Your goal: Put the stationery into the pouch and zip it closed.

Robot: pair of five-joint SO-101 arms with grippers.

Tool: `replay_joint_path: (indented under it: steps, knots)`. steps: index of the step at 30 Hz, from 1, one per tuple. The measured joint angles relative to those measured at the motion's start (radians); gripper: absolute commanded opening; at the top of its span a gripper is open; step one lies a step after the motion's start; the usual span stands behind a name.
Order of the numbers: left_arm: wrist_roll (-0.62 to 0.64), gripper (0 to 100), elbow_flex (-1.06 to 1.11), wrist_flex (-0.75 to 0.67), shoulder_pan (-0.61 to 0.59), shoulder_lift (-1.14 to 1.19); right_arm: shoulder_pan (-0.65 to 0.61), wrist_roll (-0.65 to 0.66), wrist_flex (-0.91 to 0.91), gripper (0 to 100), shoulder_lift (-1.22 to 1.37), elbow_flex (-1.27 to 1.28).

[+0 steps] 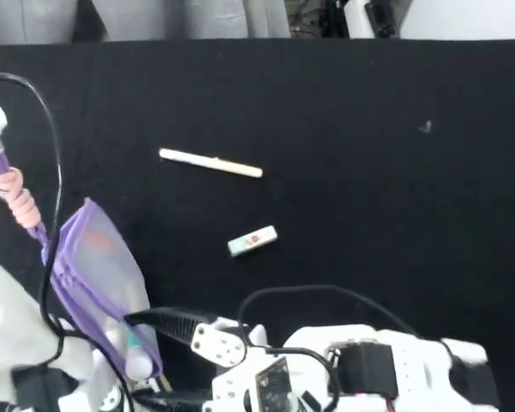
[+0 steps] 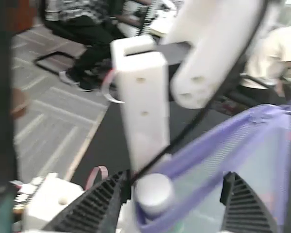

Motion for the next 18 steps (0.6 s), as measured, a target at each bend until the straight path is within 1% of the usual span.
replay_joint_path:
  steps: [5, 7, 11, 18]
  knots:
    - [0.0, 3, 0.0, 0.0, 0.0, 0.0, 0.118, 0.002, -0.028, 29.3, 0.0, 0.009]
    - [0.002, 3, 0.0, -0.002, 0.0, 0.0, 0.141, 0.029, -0.028, 29.3, -0.008, 0.009]
    - [0.002, 3, 0.0, -0.002, 0.0, 0.0, 0.157, 0.075, -0.023, 29.3, -0.009, 0.009]
    - [0.002, 3, 0.0, -0.002, 0.0, 0.0, 0.166, 0.086, -0.023, 29.3, -0.009, 0.009]
